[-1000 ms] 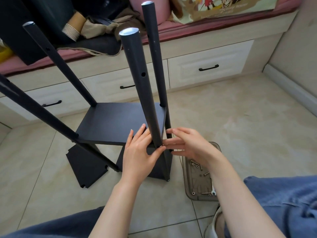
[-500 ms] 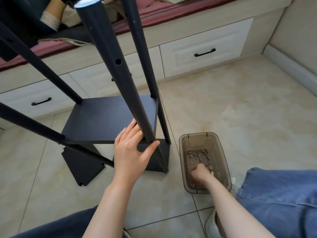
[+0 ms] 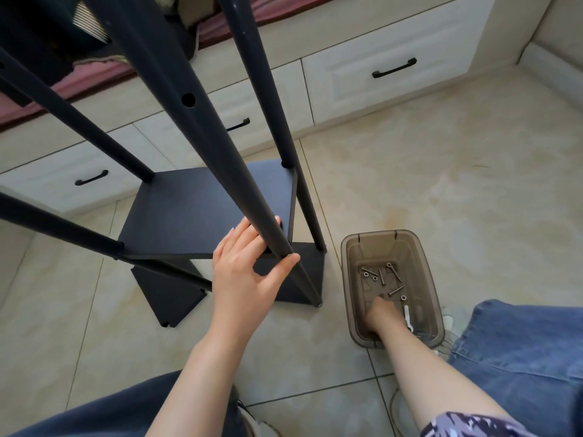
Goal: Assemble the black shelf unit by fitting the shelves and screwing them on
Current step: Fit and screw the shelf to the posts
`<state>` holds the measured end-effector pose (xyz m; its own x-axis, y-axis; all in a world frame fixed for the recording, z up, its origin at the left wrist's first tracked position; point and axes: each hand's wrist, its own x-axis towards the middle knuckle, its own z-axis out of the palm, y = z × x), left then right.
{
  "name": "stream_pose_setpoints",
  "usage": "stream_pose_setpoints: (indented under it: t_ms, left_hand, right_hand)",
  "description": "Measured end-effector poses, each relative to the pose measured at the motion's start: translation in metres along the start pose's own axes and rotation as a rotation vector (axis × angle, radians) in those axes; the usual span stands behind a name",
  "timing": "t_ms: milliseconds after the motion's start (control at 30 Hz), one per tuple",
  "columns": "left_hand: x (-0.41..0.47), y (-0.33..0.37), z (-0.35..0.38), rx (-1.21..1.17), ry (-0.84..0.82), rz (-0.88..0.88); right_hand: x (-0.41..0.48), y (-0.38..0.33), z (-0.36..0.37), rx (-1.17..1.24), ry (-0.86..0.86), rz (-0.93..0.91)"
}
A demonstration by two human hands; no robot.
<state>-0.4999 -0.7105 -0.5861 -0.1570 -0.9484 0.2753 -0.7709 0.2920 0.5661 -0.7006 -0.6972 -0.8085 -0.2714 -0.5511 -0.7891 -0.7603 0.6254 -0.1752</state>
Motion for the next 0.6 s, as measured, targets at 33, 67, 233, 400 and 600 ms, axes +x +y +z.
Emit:
stream_pose_setpoints:
  t_ms: [33, 67, 233, 400, 600]
  left_hand:
    - [0.0, 0.0, -0.001, 0.0, -0.004, 0.0]
    - [0.0, 0.0, -0.001, -0.001, -0.005, -0.001]
    - [0.0, 0.001, -0.002, -0.001, -0.006, -0.003]
    - [0.0, 0.003, -0.003, -0.006, -0.008, -0.015]
    - [0.0, 0.005, -0.005, -0.009, -0.019, -0.029]
  right_hand:
    - [0.0, -0.001, 0.002, -0.025, 0.008, -0.001]
    - [0.0, -0.003, 0.004, -0.056, 0.017, -0.002]
    - [-0.001, -0.011, 0.008, -0.217, 0.048, -0.047]
    - [0.003, -0.008, 0.007, -0.181, 0.056, -0.079]
    - [0.009, -0.001, -0.003, 0.132, 0.077, -0.015]
